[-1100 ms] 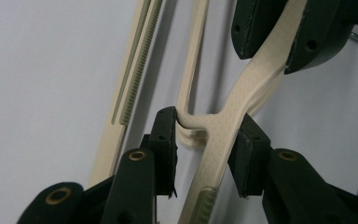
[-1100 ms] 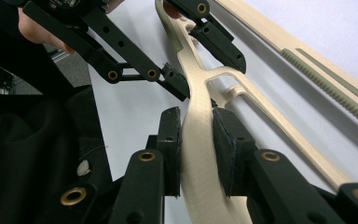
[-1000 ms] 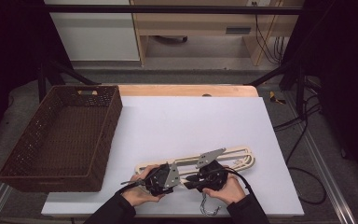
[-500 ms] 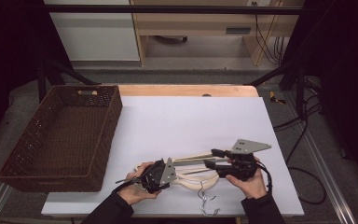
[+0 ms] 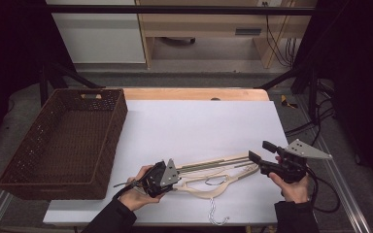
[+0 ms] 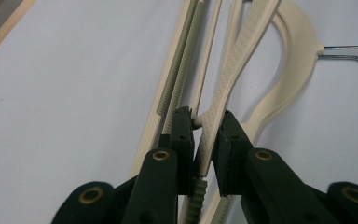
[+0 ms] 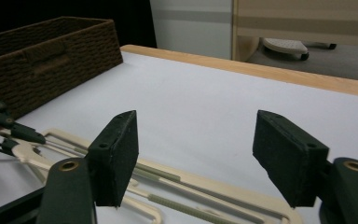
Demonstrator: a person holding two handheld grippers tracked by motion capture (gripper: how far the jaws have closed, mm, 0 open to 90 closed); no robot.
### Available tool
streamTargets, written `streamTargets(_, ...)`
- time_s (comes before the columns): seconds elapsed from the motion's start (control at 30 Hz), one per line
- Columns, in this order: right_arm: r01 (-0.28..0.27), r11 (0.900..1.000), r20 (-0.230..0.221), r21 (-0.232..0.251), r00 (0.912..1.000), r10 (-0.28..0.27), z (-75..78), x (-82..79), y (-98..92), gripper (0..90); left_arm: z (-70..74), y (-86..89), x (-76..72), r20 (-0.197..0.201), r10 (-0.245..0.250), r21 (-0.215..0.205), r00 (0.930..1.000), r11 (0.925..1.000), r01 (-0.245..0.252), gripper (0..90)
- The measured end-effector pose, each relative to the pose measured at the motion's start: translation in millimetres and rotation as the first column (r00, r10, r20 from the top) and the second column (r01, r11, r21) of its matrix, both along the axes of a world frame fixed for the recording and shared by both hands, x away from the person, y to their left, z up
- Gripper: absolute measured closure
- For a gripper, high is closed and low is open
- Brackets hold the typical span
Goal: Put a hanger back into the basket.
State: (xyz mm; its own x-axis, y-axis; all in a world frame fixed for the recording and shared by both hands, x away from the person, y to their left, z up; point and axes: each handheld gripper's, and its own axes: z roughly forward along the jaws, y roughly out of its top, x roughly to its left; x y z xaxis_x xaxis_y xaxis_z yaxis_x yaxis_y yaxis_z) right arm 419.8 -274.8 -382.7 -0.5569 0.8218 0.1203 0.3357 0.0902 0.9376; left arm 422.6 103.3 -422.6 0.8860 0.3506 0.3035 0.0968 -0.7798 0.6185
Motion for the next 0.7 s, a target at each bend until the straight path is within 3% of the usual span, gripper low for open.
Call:
streamTargets(0.2,0.026,0.999,-0.012,-0.024,0.9996,-0.027,-6.7,2.9,-0.9,22.6,5.9,5.3,1.4,-0.031,0.0,-0.045,0.9995,0.999,-0.002,81.0)
streamTargets(0.23,0.029,0.999,-0.015,-0.028,0.9995,-0.03,-7.6,3.3,-0.6,21.7,6.2,5.8,1.0,-0.025,0.024,-0.083,0.9994,0.9962,-0.026,81.8)
streamTargets(0.4,0.033,0.999,-0.019,-0.036,0.9993,-0.034,-10.6,4.6,-0.5,20.2,11.0,13.9,5.4,-0.079,0.023,-0.148,0.9966,0.9884,-0.035,84.8)
streamTargets(0.53,0.038,0.999,-0.019,-0.028,0.9991,-0.038,-11.1,4.5,-1.3,19.6,12.6,15.3,4.2,-0.083,0.015,-0.171,0.9965,0.9848,-0.029,85.0)
streamTargets(0.7,0.036,0.999,-0.019,-0.028,0.9992,-0.036,-11.0,3.8,-2.2,18.6,23.2,22.9,2.6,-0.108,0.012,-0.243,0.994,0.9692,-0.038,85.1)
